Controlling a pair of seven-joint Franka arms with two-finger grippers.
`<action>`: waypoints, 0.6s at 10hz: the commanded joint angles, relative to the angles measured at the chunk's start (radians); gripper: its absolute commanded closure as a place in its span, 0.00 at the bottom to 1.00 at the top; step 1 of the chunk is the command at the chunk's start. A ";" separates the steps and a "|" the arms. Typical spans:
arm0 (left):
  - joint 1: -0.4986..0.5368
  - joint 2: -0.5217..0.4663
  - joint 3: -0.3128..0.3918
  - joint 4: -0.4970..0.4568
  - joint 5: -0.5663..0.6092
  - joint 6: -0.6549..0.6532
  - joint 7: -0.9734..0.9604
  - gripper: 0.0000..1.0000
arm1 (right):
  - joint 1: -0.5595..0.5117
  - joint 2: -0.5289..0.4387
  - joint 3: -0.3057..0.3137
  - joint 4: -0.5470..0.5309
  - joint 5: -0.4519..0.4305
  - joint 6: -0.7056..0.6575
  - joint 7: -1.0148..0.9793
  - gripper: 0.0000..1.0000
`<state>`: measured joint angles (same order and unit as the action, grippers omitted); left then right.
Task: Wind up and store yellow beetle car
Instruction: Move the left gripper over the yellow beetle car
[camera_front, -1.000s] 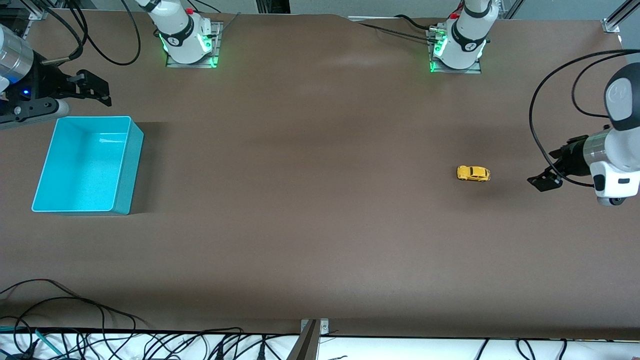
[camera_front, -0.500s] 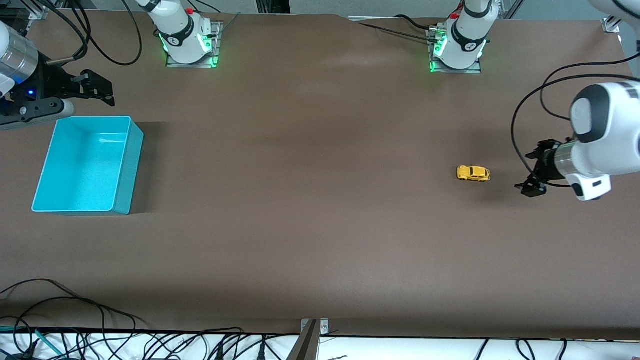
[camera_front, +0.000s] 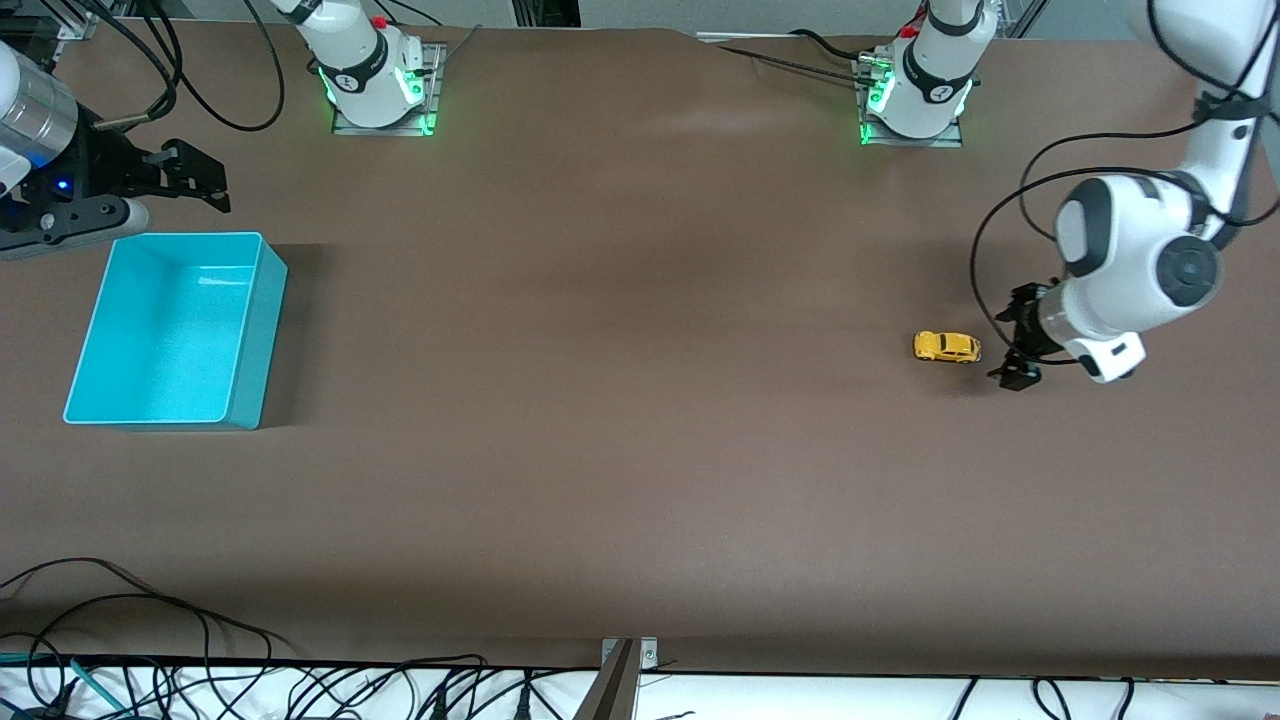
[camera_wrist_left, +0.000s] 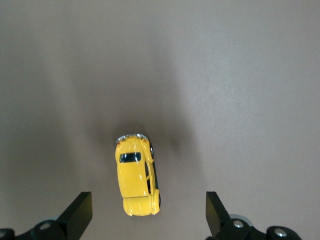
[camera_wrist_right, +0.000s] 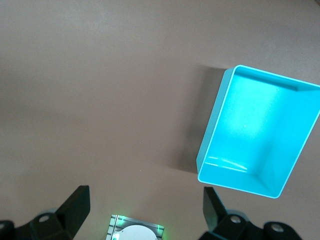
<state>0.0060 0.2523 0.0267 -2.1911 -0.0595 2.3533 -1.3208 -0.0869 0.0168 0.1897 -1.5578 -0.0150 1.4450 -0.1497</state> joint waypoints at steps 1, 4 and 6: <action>-0.006 -0.025 -0.011 -0.075 -0.023 0.082 -0.070 0.00 | 0.012 0.015 0.001 0.027 -0.003 -0.012 -0.008 0.00; 0.000 0.005 -0.011 -0.122 -0.023 0.201 -0.110 0.00 | 0.016 0.017 0.001 0.027 -0.005 -0.012 -0.007 0.00; -0.004 0.050 -0.011 -0.124 -0.023 0.254 -0.156 0.00 | 0.018 0.017 0.001 0.027 -0.005 -0.011 -0.005 0.00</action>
<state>0.0050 0.2738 0.0142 -2.3102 -0.0595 2.5673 -1.4545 -0.0744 0.0206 0.1899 -1.5578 -0.0150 1.4453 -0.1498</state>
